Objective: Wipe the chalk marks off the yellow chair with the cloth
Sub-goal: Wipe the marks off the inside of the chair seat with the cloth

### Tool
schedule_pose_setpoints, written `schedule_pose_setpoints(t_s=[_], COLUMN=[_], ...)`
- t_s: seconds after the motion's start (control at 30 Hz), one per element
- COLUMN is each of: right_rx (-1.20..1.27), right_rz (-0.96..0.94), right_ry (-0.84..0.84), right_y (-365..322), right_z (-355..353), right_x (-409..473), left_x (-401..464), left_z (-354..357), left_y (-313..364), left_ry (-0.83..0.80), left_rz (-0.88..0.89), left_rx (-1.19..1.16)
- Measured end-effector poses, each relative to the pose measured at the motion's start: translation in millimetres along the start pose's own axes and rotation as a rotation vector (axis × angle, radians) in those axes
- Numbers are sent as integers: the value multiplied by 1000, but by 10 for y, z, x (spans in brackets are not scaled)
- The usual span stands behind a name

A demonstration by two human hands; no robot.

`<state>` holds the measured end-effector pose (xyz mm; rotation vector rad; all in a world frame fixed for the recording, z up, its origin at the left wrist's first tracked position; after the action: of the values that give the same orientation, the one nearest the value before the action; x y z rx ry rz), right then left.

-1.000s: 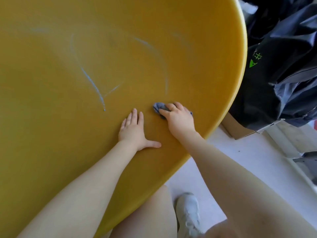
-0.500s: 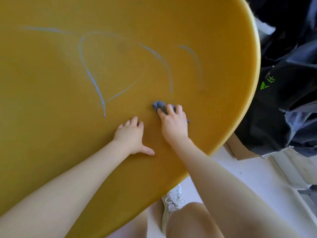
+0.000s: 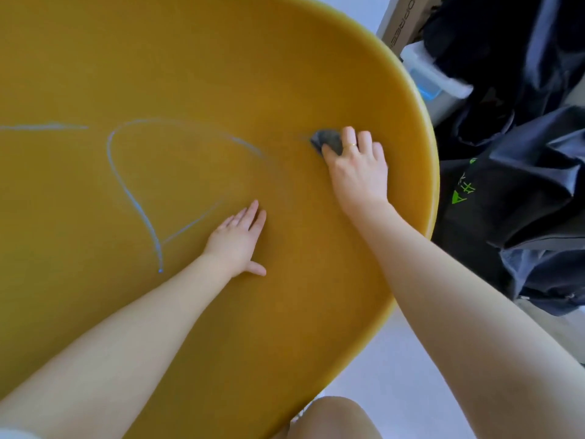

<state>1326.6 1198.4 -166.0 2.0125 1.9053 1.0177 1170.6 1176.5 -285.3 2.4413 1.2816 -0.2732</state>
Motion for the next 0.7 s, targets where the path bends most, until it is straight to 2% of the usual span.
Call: schedule_pose_setpoints(t_s=[0.1, 0.17, 0.23, 0.37, 0.47, 0.57, 0.7], right_rx=[-28, 69, 171, 318, 316, 247, 131], right_rz=[64, 68, 45, -16, -83, -127, -75], right_ry=[134, 178, 132, -85, -165, -68, 39], right_y=[-16, -166, -408, -924, -1025, -896, -555], right_z=[-29, 23, 92, 148, 174, 140, 104], right_x=[40, -63, -249, -686, -768, -631, -213], left_x=[36, 40, 40, 50, 42, 26, 26], left_z=[77, 85, 89, 116, 122, 108, 103], left_y=[-37, -65, -72, -97, -102, -97, -105], left_ry=[-30, -22, -9, 6, 17, 20, 29], left_rz=[10, 17, 27, 29, 27, 35, 51], left_rx=[-37, -69, -83, -108, -114, -113, -103])
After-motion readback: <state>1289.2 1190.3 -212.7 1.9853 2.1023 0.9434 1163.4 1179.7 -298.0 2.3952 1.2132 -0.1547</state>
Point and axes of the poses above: each hand's wrist, its own x-axis towards the middle knuckle, its own z-axis out of the palm, y = z × x, the point moved 7 cm from there along x, towards the middle knuckle, and after that the axes turned 2 degrees about -x, right-handed, at the moved point
